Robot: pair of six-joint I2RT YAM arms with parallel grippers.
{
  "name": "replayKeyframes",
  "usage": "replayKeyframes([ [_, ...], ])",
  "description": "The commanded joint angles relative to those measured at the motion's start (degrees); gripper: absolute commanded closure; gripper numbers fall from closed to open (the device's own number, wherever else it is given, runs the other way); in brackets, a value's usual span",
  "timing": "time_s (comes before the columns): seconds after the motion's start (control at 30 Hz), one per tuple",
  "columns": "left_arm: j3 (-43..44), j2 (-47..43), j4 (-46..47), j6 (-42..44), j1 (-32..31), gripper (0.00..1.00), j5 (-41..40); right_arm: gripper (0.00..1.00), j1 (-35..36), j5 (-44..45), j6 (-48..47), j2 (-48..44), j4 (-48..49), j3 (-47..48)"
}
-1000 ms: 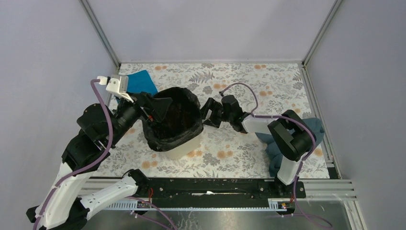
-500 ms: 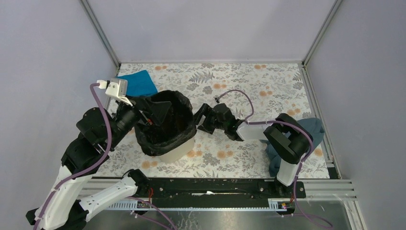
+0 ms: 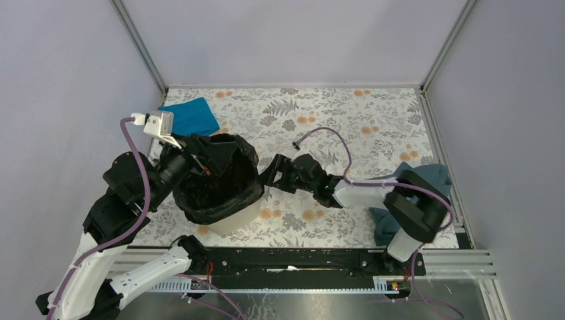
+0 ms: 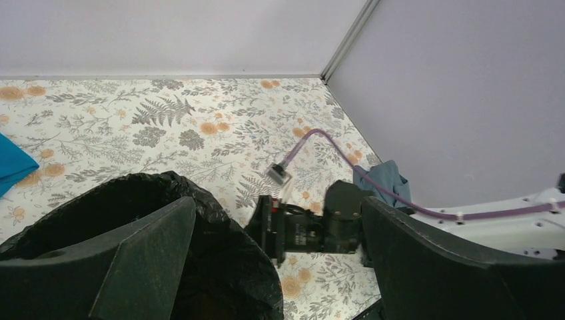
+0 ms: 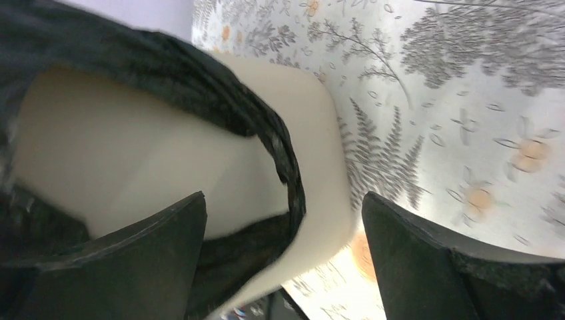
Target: Put the trash bags into the trash bin
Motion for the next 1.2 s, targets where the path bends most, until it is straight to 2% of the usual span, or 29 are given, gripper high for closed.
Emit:
replayKeyframes([
  [0.0,1.66,0.48,1.44,-0.88,0.25,0.01,-0.16,0.02,0.58,12.49,-20.42,-16.34,-17.47,-2.26],
  [0.1,3.32,1.27,0.57,-0.54,0.25,0.01,-1.12,0.00,0.18,26.25,-32.30,-29.43,-34.08,-2.19],
  [0.2,5.77,2.37,-0.20,0.27,0.25,0.01,-3.76,0.00,0.16,31.20,-42.15,-41.43,-48.91,3.23],
  [0.27,7.63,2.79,-0.10,0.55,0.25,0.01,-6.70,0.00,0.18,33.45,-46.29,-47.07,-58.50,10.30],
  [0.37,10.34,3.35,1.06,1.88,0.28,0.01,-10.77,0.00,0.24,34.15,-49.64,-50.80,-68.87,24.09],
  [0.47,14.66,5.67,0.68,4.06,0.25,0.01,-12.80,0.00,0.25,33.17,-53.37,-50.48,-75.32,37.08],
  [0.63,20.67,8.72,-0.65,6.65,0.28,0.01,-14.71,0.00,0.25,30.96,-56.10,-48.47,-77.50,51.73],
  [0.7,21.41,9.15,-0.67,6.97,0.27,0.01,-14.76,0.00,0.24,29.35,-57.24,-48.52,-75.85,53.34],
  [1.0,20.31,8.17,-1.39,6.10,0.25,0.01,-15.89,0.00,0.18,32.48,-58.10,-50.08,-71.30,52.33],
  [1.1,18.93,7.36,-0.71,5.54,0.25,0.01,-15.61,0.00,0.18,33.67,-60.79,-53.72,-66.76,46.06],
  [1.17,18.79,7.27,-0.94,5.51,0.28,0.01,-15.47,0.00,0.16,35.49,-59.90,-53.55,-67.33,46.09],
])
